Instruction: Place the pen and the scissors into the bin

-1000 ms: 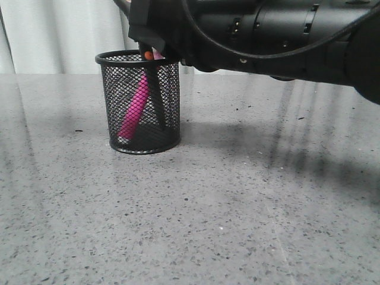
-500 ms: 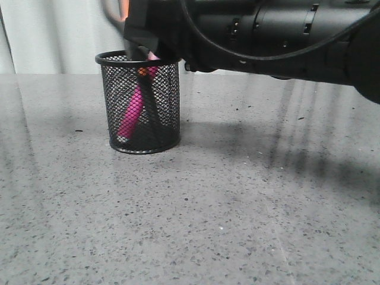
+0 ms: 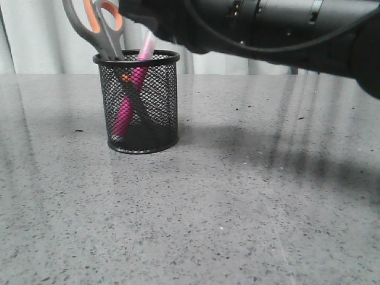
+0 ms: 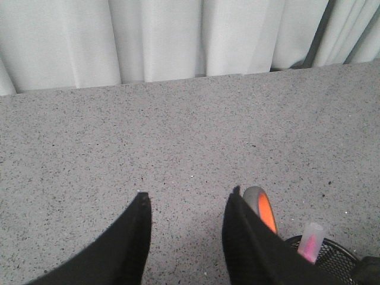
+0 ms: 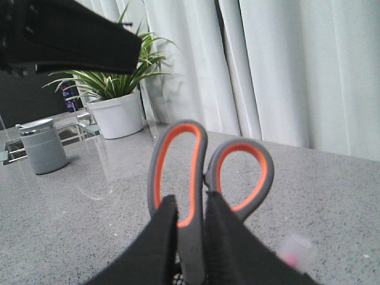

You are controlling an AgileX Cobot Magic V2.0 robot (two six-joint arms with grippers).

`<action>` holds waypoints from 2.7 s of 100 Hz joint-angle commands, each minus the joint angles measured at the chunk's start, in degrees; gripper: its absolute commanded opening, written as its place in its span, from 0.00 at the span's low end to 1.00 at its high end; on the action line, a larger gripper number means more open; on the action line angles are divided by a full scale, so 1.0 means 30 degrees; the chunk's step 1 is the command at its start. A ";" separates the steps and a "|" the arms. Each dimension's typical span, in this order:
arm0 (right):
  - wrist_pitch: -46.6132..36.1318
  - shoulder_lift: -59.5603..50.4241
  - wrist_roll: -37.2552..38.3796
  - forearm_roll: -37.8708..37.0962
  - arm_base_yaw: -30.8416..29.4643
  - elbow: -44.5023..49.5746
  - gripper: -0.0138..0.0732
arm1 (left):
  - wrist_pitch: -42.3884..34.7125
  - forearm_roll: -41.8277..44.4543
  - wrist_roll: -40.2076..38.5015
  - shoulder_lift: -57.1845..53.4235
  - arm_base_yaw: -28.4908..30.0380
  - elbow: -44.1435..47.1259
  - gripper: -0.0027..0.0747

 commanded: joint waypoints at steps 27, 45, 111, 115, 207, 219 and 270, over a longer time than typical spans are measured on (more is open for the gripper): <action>0.9482 -0.7392 -0.0421 0.0407 -0.2115 -0.0472 0.09 | -0.1710 0.1716 -0.0066 -0.2859 0.0046 0.0406 0.06; 1.6857 -1.2140 -0.0611 -0.0264 -0.2710 -0.0431 0.09 | -0.5280 0.2212 -0.0066 -0.5881 0.0046 0.3912 0.01; 2.0584 -2.9903 -0.0611 -0.1191 -0.2741 1.0091 0.08 | -1.0292 0.0343 -0.0132 -2.0036 0.0046 1.7535 0.01; 2.1020 -3.0667 -0.0611 -0.1191 -0.2741 1.0450 0.08 | -1.0757 0.0344 -0.0132 -2.0518 0.0046 1.7795 0.01; 2.1543 -3.2406 -0.0611 -0.1158 -0.2741 1.1033 0.08 | -1.1491 0.0344 -0.0132 -2.1062 0.0046 1.8007 0.01; 2.1543 -3.2406 -0.0611 -0.1158 -0.2741 1.1033 0.08 | -1.1444 0.0344 -0.0132 -2.1062 0.0046 1.8035 0.01; 2.1543 -3.2406 -0.0611 -0.1158 -0.2741 1.1033 0.08 | -1.1928 0.0747 0.2371 -2.2269 0.5748 2.2305 0.01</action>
